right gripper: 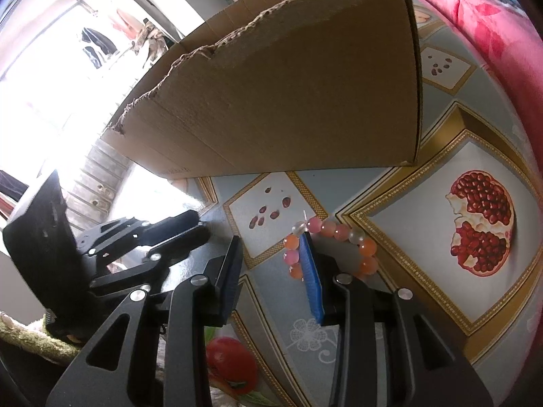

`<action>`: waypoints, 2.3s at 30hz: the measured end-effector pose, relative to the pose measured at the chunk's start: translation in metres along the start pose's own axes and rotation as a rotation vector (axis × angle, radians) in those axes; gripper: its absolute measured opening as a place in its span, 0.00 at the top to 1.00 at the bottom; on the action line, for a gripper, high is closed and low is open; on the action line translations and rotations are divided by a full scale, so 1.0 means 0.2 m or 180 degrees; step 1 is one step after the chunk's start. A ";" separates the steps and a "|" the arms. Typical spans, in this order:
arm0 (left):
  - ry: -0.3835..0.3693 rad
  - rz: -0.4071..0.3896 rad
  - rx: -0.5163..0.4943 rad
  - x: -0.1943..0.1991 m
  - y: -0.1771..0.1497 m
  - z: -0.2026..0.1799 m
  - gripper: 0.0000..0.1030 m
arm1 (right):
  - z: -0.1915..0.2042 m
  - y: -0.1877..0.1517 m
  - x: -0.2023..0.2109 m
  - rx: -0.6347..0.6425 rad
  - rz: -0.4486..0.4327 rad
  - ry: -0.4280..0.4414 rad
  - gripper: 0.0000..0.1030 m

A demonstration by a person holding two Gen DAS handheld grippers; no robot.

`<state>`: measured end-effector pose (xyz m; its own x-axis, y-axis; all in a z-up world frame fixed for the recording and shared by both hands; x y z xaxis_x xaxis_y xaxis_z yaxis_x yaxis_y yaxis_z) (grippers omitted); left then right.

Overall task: Organize jewelry
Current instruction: 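Close the right tool on the pink-orange bead bracelet, then lift the bracelet with the right tool and carry it over the box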

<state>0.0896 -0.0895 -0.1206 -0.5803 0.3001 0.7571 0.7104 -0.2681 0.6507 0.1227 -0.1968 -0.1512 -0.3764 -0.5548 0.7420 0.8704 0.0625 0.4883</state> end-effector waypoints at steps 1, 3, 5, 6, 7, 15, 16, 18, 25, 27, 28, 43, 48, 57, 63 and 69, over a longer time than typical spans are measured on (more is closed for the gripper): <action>0.0009 -0.0011 -0.0008 0.01 0.00 0.00 0.82 | 0.00 0.00 0.00 0.0017 0.0006 -0.0021 0.67; 0.0027 -0.0028 -0.0015 0.03 -0.01 0.02 0.82 | 0.01 0.00 -0.01 0.0065 0.0022 -0.0094 0.67; 0.0036 -0.0039 -0.0010 0.05 -0.01 0.02 0.82 | 0.03 0.00 -0.01 0.0134 0.0035 -0.0196 0.67; 0.0051 -0.0040 -0.0011 0.05 -0.01 0.03 0.82 | 0.04 0.00 -0.02 0.0183 0.0040 -0.0279 0.67; 0.0065 -0.0037 -0.0007 0.05 -0.01 0.03 0.82 | 0.05 0.00 -0.02 0.0221 0.0049 -0.0350 0.67; 0.0095 -0.0110 0.0075 0.10 0.00 0.05 0.82 | 0.11 0.00 -0.06 0.0654 0.0102 -0.1071 0.74; 0.0097 -0.0131 0.0088 0.11 0.00 0.06 0.82 | 0.11 0.00 -0.07 0.0719 0.0095 -0.1168 0.76; 0.0103 -0.0158 0.0112 0.12 0.01 0.06 0.82 | 0.12 0.01 -0.07 0.0784 0.0087 -0.1265 0.77; 0.0094 -0.0308 0.0181 0.21 0.04 0.09 0.82 | 0.01 0.03 -0.02 0.0079 0.0112 -0.0706 0.91; 0.0106 -0.0368 0.0180 0.25 0.05 0.10 0.82 | -0.06 0.04 0.02 -0.0220 0.0058 -0.0465 0.91; 0.0114 -0.0401 0.0179 0.27 0.06 0.10 0.82 | -0.08 0.03 0.05 -0.0377 0.0010 -0.0298 0.91; -0.0025 -0.0796 0.0305 0.54 0.28 0.17 0.82 | -0.19 0.14 0.59 -0.1009 -0.0919 0.0763 0.91; -0.0022 -0.0857 0.0373 0.59 0.36 0.22 0.82 | -0.10 0.26 0.70 -0.0783 -0.1091 0.0862 0.91; -0.0285 -0.0622 0.0484 0.58 0.67 0.41 0.82 | 0.15 0.58 0.76 -0.0195 -0.1127 0.1060 0.91; -0.0319 0.0296 0.0483 0.22 0.77 0.53 0.82 | 0.24 0.75 0.69 0.0020 -0.1050 0.1185 0.91; -0.0140 0.1235 0.0209 -0.18 0.70 0.57 0.82 | 0.23 0.86 0.54 0.0052 -0.0850 0.1236 0.91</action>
<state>0.2558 -0.0334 -0.0627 -0.2470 0.2273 0.9420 0.8984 -0.3105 0.3105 0.2169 -0.2087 0.0345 -0.4371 -0.8224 0.3641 0.7531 -0.1133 0.6481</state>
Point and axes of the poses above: each gripper's, at about its wrist camera, not at the fingertips, and x roughly against the way its jaws point, z to its left, y to its top, the point moved 8 cm from there along -x, roughly the way its jaws point, and after that the axes turned 3 degrees about x, right-handed, at the moved point
